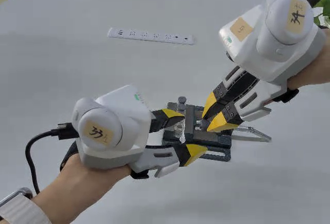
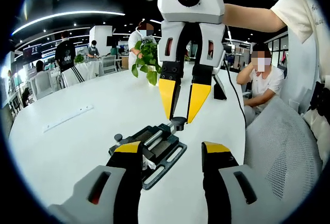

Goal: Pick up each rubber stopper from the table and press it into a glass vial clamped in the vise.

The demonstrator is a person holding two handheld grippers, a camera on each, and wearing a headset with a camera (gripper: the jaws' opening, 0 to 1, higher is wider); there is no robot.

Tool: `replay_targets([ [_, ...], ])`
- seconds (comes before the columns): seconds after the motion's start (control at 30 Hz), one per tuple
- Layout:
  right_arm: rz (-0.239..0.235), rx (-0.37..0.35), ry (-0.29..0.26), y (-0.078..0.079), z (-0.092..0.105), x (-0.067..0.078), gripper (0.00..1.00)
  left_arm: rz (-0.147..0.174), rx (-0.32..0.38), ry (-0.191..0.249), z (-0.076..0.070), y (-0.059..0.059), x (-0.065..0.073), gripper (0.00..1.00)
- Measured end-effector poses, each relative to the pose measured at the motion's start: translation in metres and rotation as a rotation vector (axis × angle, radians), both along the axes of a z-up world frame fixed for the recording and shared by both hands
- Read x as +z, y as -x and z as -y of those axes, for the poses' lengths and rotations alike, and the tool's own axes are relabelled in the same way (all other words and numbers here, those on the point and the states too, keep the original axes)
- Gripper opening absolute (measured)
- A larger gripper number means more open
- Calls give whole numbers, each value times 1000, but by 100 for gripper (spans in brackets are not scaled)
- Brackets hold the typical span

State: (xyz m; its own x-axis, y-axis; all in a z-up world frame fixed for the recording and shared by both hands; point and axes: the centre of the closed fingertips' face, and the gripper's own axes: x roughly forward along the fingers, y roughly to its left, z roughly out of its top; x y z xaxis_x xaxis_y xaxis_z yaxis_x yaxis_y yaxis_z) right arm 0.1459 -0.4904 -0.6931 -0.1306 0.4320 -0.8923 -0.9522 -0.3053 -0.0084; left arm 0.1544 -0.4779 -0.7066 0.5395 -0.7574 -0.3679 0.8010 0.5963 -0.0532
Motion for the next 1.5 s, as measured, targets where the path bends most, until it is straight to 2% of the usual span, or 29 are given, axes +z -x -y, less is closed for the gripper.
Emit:
replay_targets([
  [0.1, 37, 14, 20, -5, 0, -6, 6, -13, 33, -17, -9, -4, -9, 54],
  [0.37, 83, 35, 27, -19, -6, -16, 6, -26, 95, -65, -25, -10, -22, 82],
  [0.47, 113, 48, 23, -25, -9, -19, 6, -42, 105, -77, -30, -10, -27, 89],
  [0.57, 121, 53, 19, -31, -13, -25, 6, -49, 124, -91, -35, -10, -30, 94],
  [0.73, 135, 64, 25, -38, -19, -36, 6, -58, 149, -99, -41, -10, -34, 99],
  [0.87, 149, 74, 26, -43, -23, -44, 5, -74, 154, -105, -44, -9, -40, 99],
  [1.17, 153, 107, 51, -47, -26, -62, 5, -88, 173, -88, -47, -10, -42, 99],
  [1.5, 179, 137, 53, -53, -30, -69, 5, -104, 190, -68, -52, -10, -49, 98],
])
